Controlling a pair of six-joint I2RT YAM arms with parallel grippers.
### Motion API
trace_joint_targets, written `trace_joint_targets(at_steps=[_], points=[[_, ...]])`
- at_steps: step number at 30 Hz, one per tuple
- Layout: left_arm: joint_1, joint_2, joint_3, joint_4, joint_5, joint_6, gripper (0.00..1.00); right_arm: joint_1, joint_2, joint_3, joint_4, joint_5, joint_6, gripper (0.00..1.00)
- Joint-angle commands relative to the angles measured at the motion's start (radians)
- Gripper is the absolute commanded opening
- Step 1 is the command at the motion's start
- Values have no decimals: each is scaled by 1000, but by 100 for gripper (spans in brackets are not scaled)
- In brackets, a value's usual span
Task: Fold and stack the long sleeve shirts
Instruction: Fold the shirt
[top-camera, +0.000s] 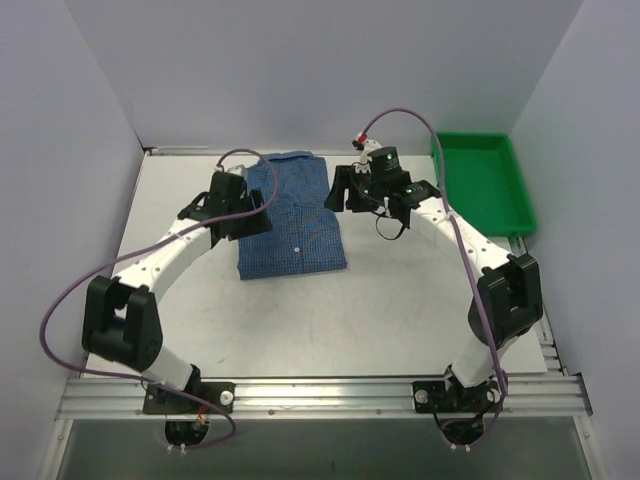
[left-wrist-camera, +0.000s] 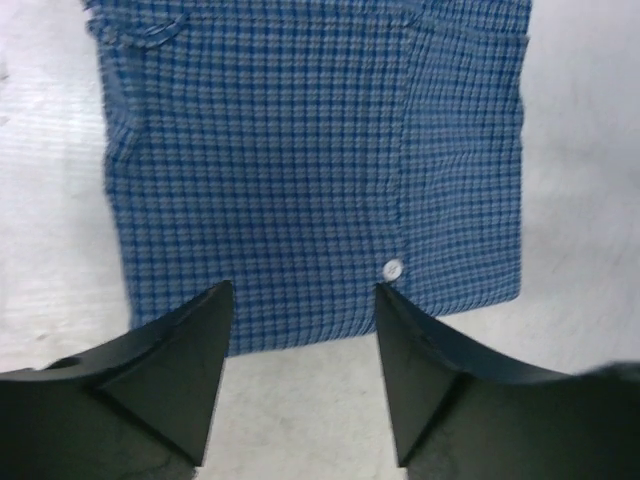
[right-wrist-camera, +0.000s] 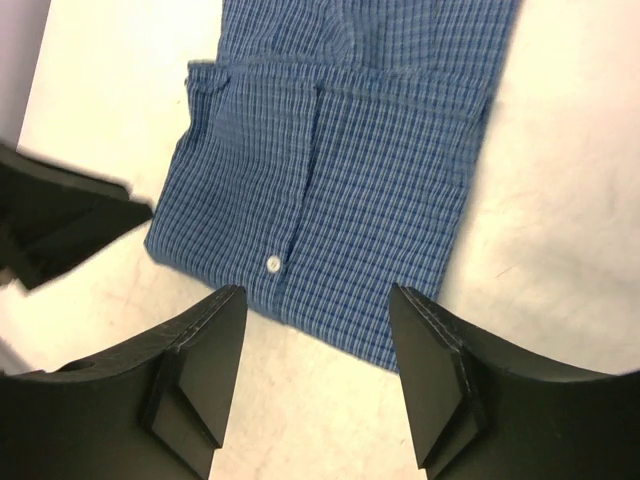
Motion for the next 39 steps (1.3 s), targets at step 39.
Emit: trace_joint_targets(at_steps=[39], points=[[80,175,-262,399,129,-293,51,49,264,-245,626,-346,572,46]])
